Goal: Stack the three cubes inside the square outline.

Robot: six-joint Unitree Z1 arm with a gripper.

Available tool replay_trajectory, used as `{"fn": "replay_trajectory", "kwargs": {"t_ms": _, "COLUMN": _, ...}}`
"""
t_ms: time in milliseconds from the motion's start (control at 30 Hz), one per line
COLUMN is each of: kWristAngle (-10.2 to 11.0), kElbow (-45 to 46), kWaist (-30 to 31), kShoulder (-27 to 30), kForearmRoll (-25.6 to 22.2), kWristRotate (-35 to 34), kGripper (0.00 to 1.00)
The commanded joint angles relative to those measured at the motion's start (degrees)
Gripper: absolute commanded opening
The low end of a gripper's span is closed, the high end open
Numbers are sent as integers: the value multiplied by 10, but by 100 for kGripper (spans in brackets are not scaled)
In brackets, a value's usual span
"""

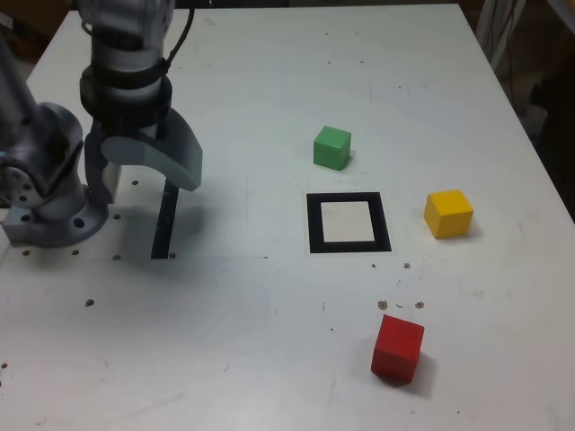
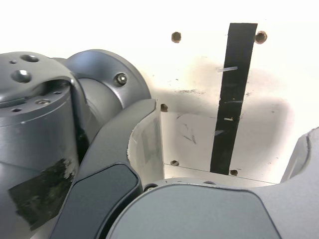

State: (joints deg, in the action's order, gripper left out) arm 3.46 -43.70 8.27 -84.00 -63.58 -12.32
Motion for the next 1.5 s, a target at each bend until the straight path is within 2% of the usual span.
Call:
{"fn": "replay_trajectory", "kwargs": {"t_ms": 0, "kWristAngle": 1, "kElbow": -1, "kWaist": 1, "kShoulder": 1, "kForearmRoll": 2, "kWristRotate": 2, "kGripper": 96}}
{"fn": "replay_trajectory", "kwargs": {"t_ms": 233, "kWristAngle": 3, "kElbow": -25, "kWaist": 10, "kShoulder": 6, "kForearmRoll": -9, "kWristRotate": 3, "kGripper": 95}}
{"fn": "replay_trajectory", "kwargs": {"t_ms": 400, "kWristAngle": 14, "kElbow": -125, "kWaist": 76, "kShoulder": -13, "kForearmRoll": -47, "kWristRotate": -10, "kGripper": 95}}
{"fn": "replay_trajectory", "kwargs": {"t_ms": 533, "kWristAngle": 29, "kElbow": -234, "kWaist": 140, "kShoulder": -68, "kForearmRoll": -85, "kWristRotate": -19, "kGripper": 94}}
{"fn": "replay_trajectory", "kwargs": {"t_ms": 800, "kWristAngle": 36, "kElbow": -437, "kWaist": 223, "kShoulder": -201, "kForearmRoll": -150, "kWristRotate": -9, "kGripper": 94}}
{"fn": "replay_trajectory", "kwargs": {"t_ms": 933, "kWristAngle": 36, "kElbow": -513, "kWaist": 243, "kShoulder": -247, "kForearmRoll": -170, "kWristRotate": -1, "kGripper": 94}}
{"fn": "replay_trajectory", "kwargs": {"t_ms": 1267, "kWristAngle": 31, "kElbow": -630, "kWaist": 260, "kShoulder": -313, "kForearmRoll": -187, "kWristRotate": 15, "kGripper": 94}}
{"fn": "replay_trajectory", "kwargs": {"t_ms": 1467, "kWristAngle": 28, "kElbow": -708, "kWaist": 272, "kShoulder": -381, "kForearmRoll": -207, "kWristRotate": 16, "kGripper": 94}}
